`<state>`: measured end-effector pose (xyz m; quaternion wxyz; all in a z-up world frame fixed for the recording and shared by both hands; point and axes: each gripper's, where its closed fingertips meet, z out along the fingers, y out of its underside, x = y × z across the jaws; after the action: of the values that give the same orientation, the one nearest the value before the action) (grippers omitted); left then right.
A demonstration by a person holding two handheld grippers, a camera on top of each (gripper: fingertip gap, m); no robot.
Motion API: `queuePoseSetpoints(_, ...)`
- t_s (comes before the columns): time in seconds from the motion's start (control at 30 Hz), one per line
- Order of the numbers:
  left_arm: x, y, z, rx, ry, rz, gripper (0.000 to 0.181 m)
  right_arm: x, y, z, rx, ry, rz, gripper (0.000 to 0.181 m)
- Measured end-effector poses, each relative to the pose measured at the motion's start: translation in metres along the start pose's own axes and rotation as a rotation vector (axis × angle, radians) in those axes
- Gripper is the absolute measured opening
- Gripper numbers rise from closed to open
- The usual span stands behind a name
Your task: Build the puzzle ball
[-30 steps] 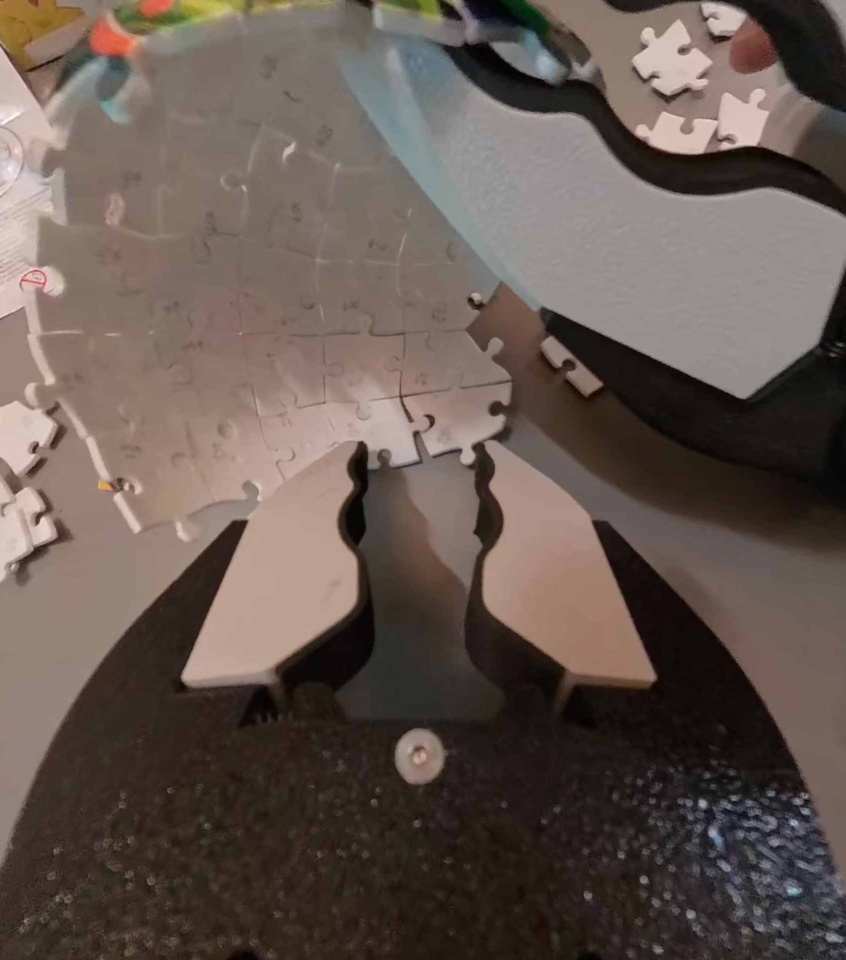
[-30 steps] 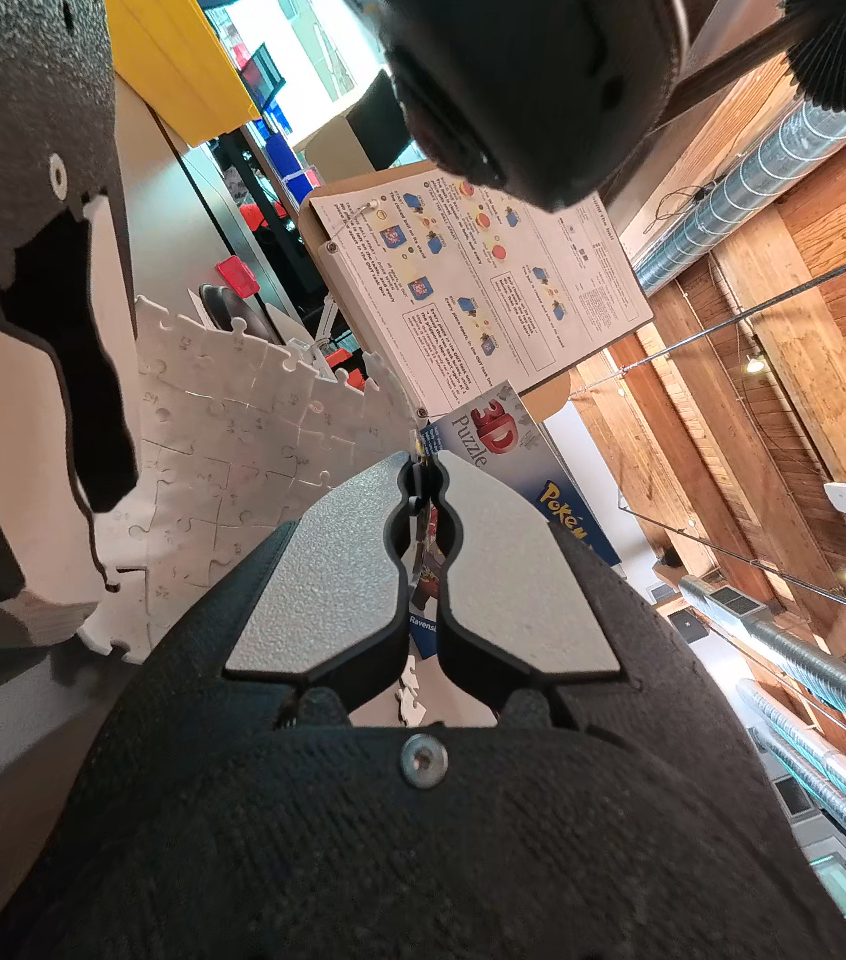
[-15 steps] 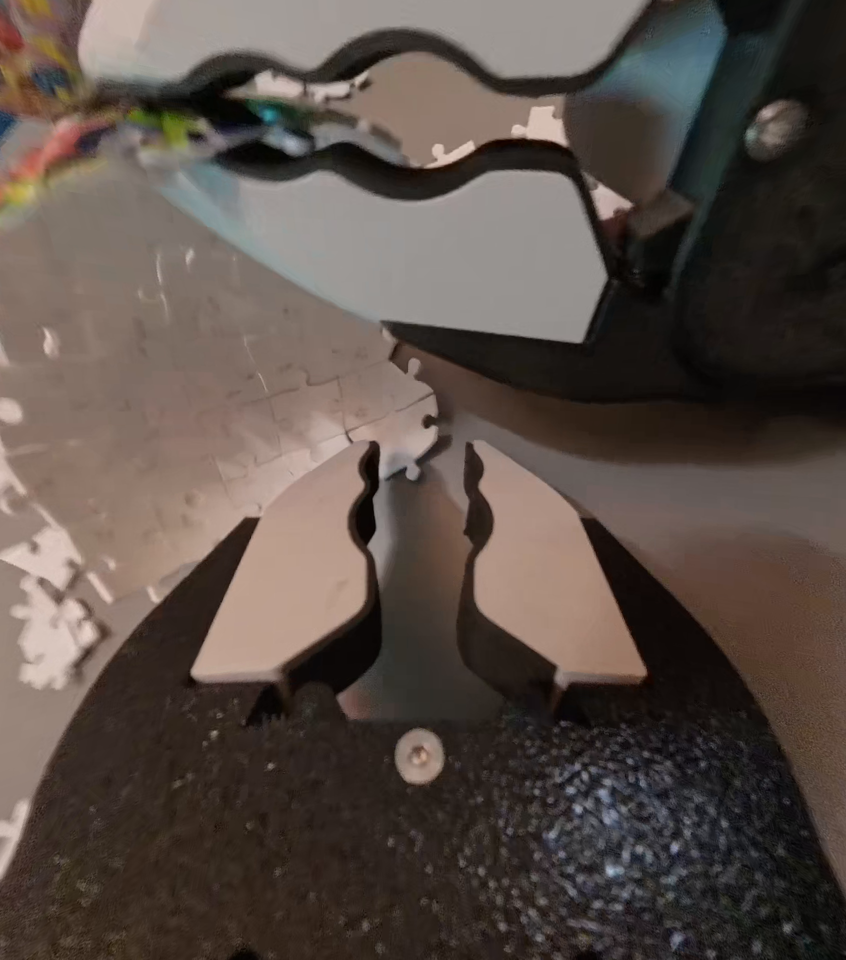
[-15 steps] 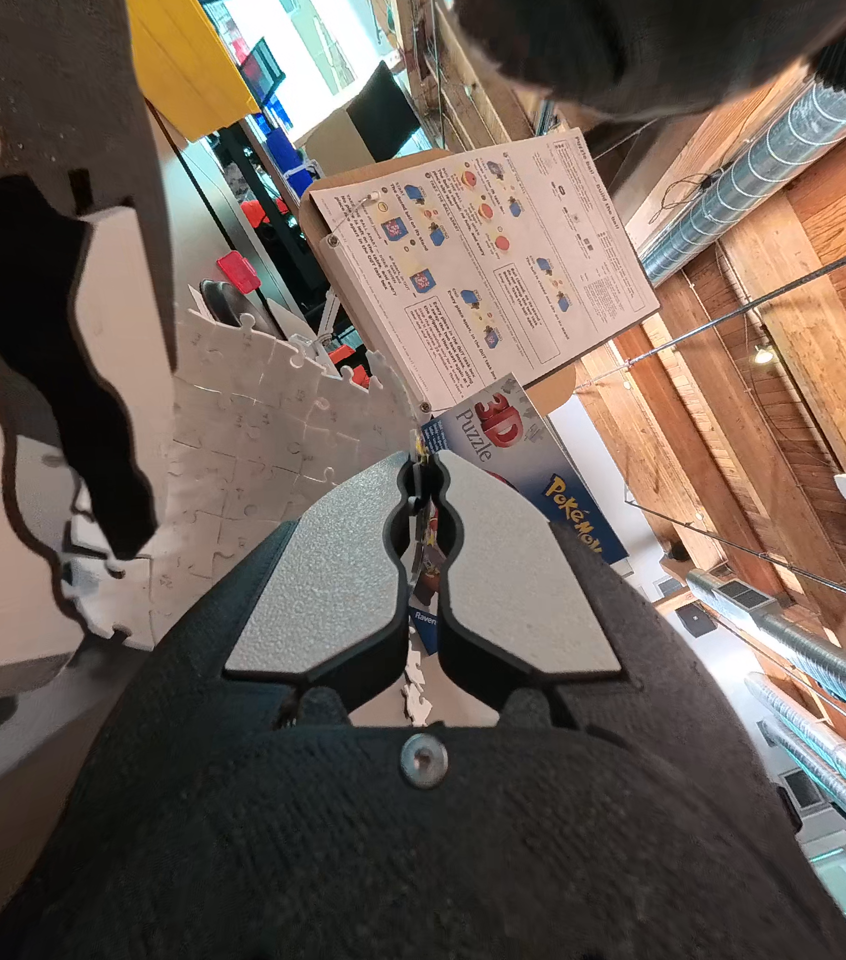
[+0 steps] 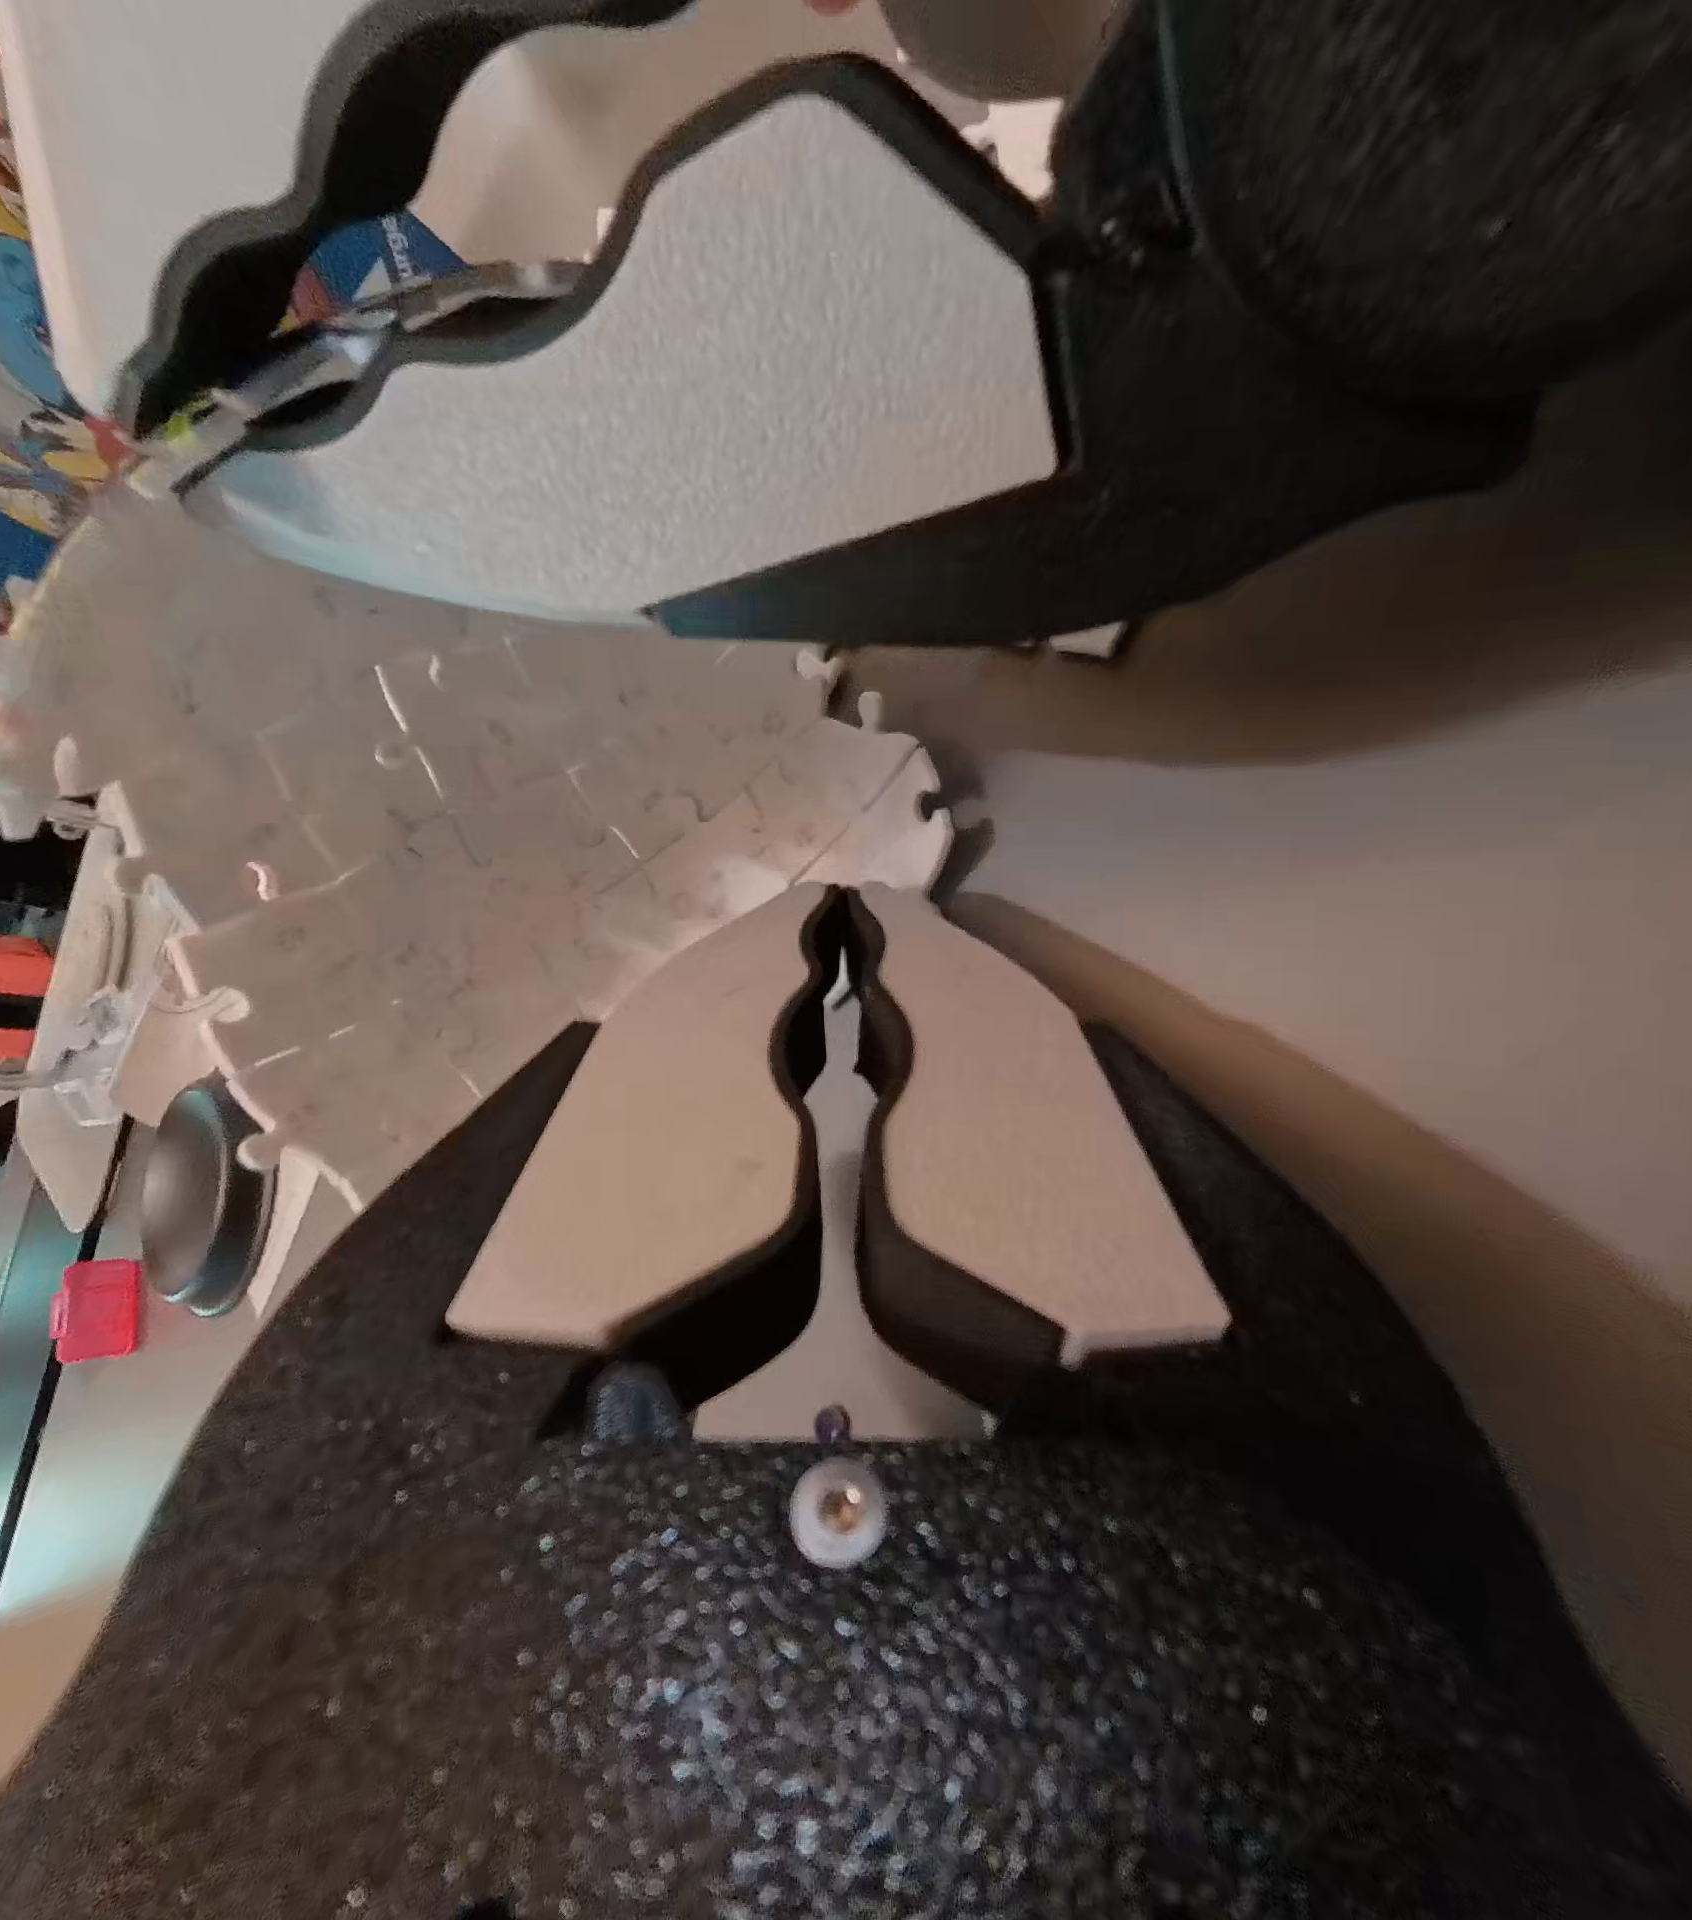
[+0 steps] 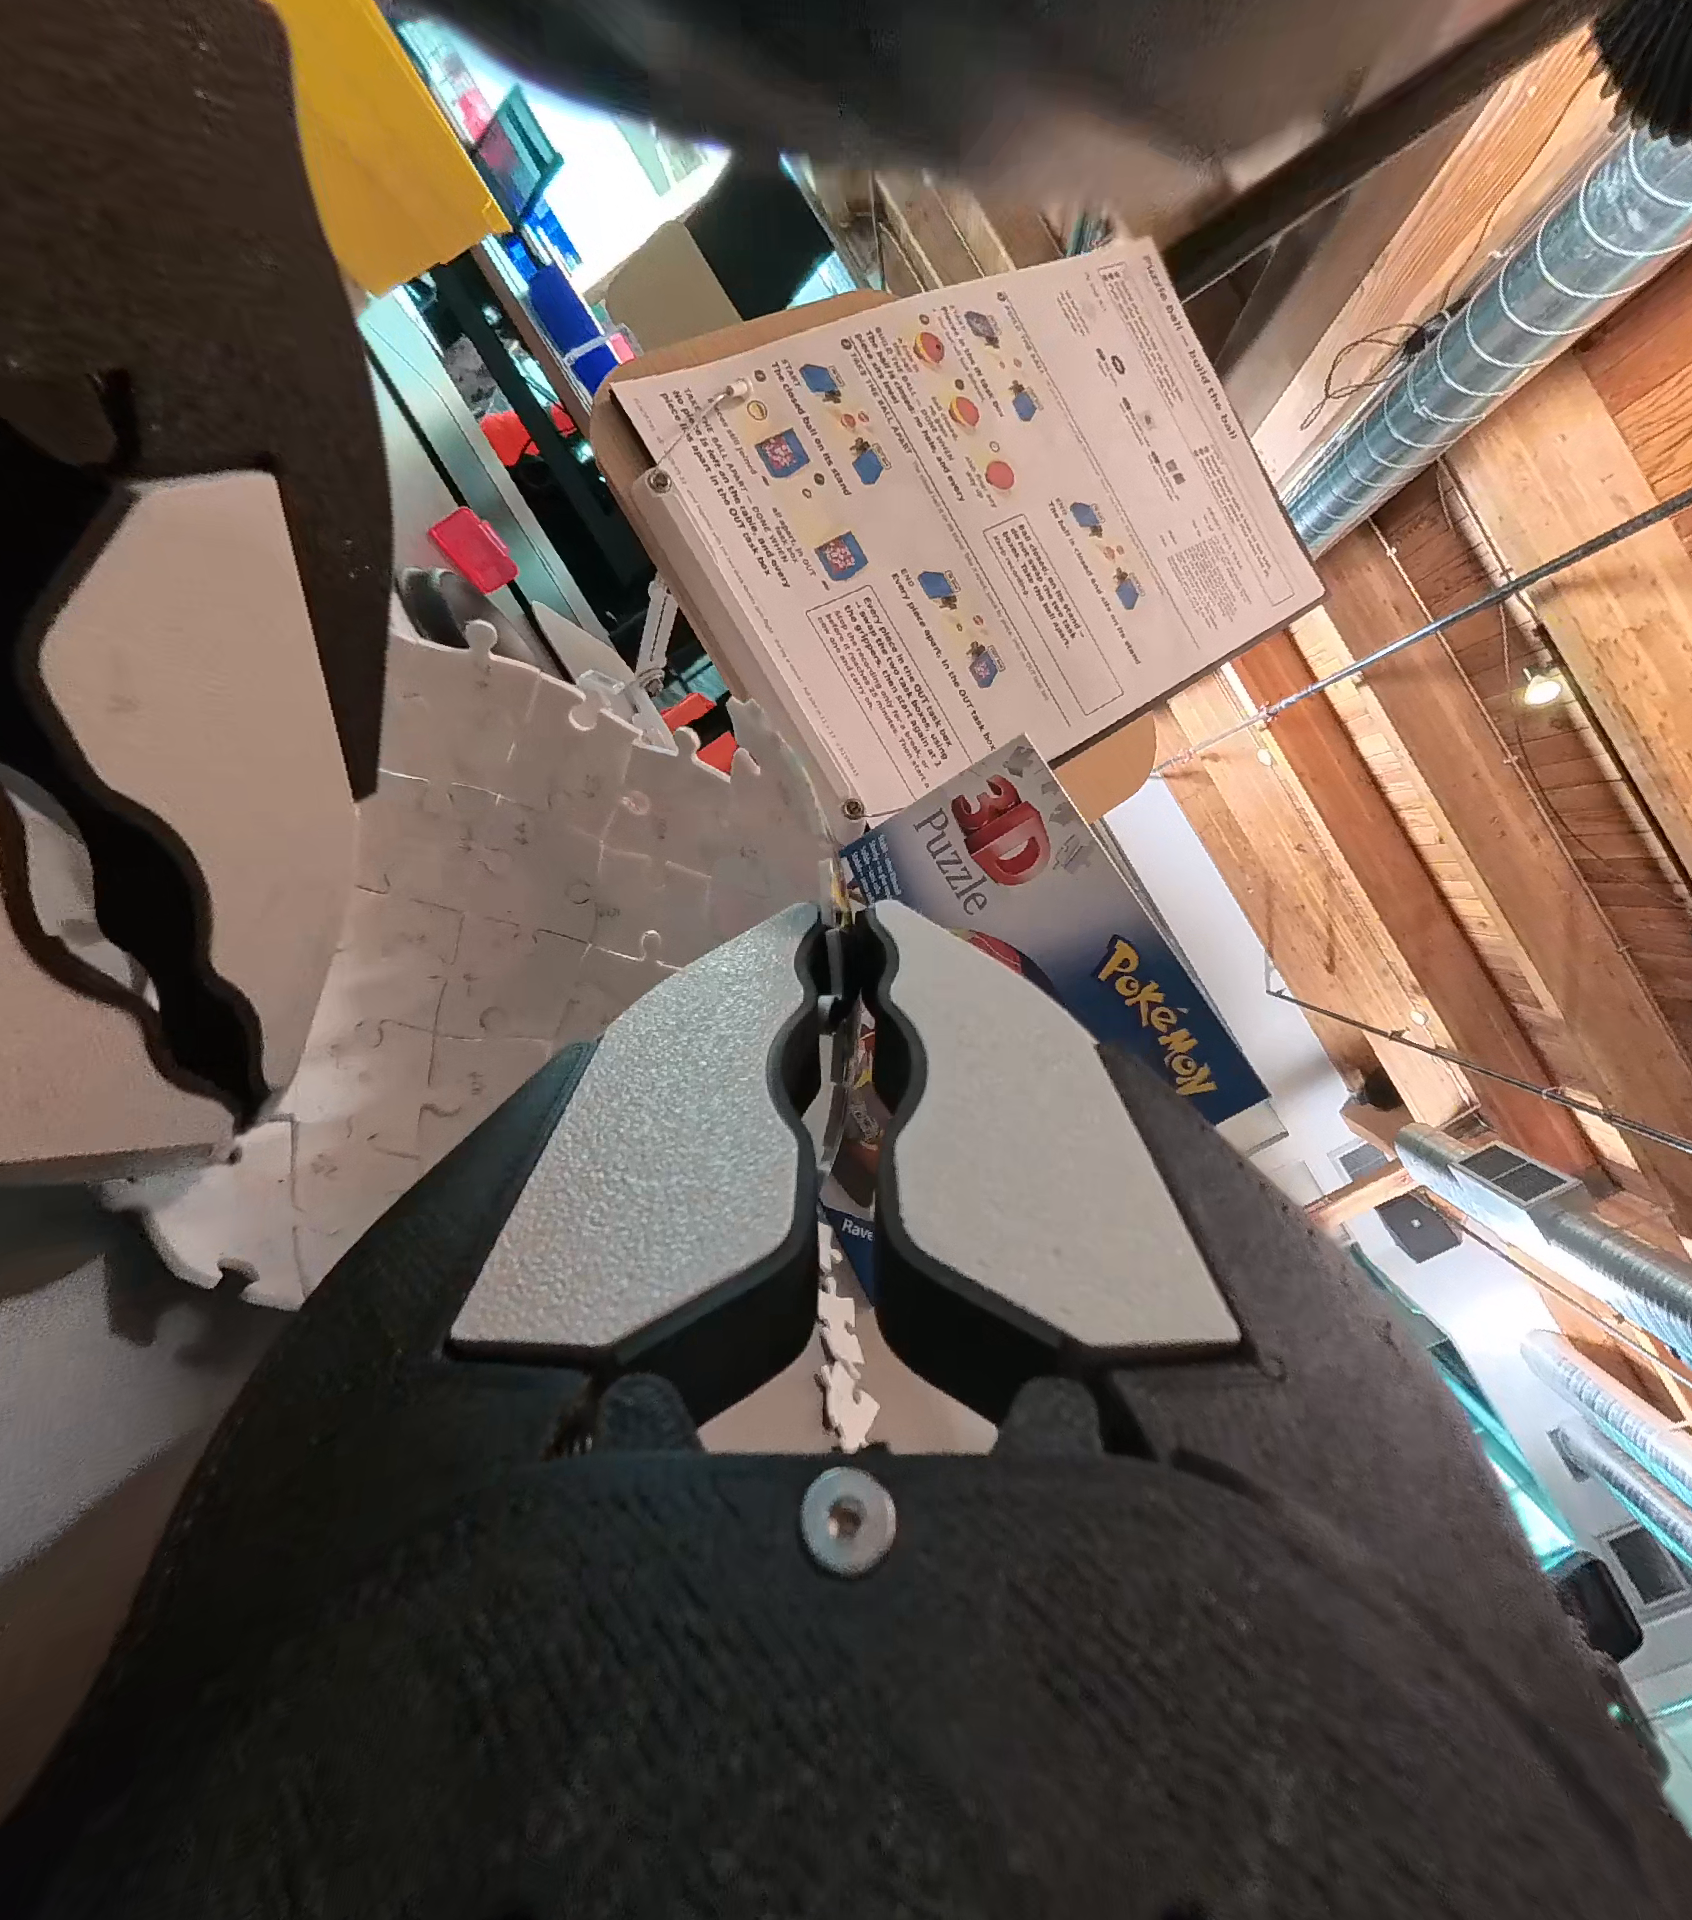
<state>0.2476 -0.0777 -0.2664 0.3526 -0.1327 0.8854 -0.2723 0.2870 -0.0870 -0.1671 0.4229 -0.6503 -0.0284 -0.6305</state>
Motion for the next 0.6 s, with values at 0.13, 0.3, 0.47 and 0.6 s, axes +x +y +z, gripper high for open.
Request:
queuePoseSetpoints(0.13,0.002,-0.003,-0.003,0.044,0.017,0.046,0.000,0.001,0.001,0.000,0.000,-0.002,0.014,0.004)
queuePoseSetpoints(0.3,0.012,-0.011,-0.007,0.099,0.130,0.062,0.025,0.001,0.000,0.000,0.006,0.000,0.011,0.004)
queuePoseSetpoints(0.47,0.006,-0.010,0.000,0.079,0.125,0.086,0.026,0.001,0.002,0.000,0.002,-0.005,0.029,0.004)
queuePoseSetpoints(0.6,0.005,-0.010,0.002,0.063,0.105,0.139,0.025,0.001,0.002,0.000,-0.001,-0.005,0.029,0.004)
